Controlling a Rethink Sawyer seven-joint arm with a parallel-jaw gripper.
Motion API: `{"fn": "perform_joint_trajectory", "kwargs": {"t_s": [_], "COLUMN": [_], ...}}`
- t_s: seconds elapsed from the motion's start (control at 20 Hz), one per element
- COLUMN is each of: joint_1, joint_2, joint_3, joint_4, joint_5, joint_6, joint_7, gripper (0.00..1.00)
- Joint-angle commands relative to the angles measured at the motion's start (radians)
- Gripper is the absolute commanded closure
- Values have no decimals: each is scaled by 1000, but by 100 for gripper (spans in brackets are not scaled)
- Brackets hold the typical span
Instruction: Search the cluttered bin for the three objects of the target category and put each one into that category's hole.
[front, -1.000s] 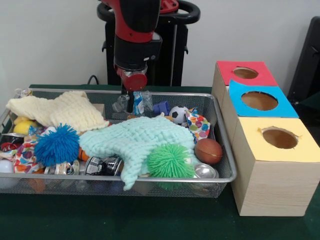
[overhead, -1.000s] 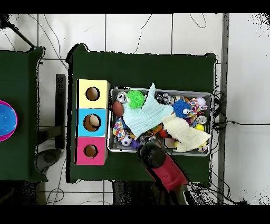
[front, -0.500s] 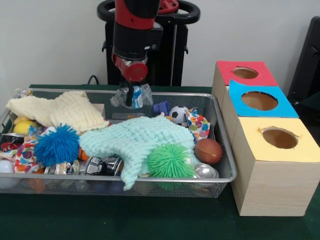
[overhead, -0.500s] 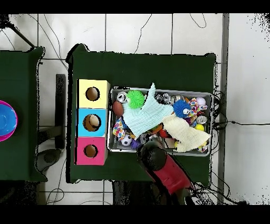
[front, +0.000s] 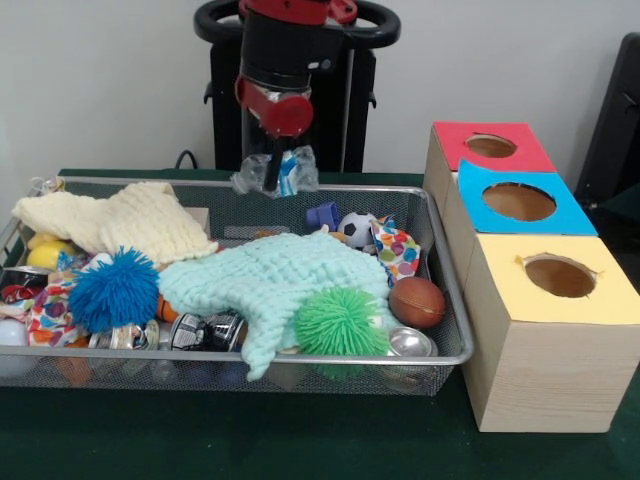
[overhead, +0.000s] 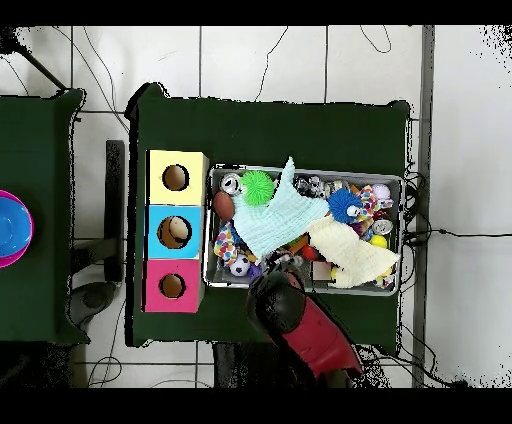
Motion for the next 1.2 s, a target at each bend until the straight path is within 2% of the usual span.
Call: {"fn": "perform_joint_trajectory", "kwargs": {"t_s": [0.05,0.3,0.5,0.7,0.85,0.95,1.05,1.2], "joint_1": [87,204,351,396,453,458,427,311], "joint_2": [-68,-76,-80,-94,-106,-113,-120,-115], "joint_3": [17,41,15,28,-13,-17,14,113], "joint_4": [55,42,6,-4,-26,-27,1,61], "joint_5": [-34,-37,-12,-19,-18,-17,-13,-34], "joint_6": [121,156,194,216,263,273,227,121], "joint_7": [150,144,180,166,174,172,159,123], "gripper": [100,100,100,100,100,100,100,100]}}
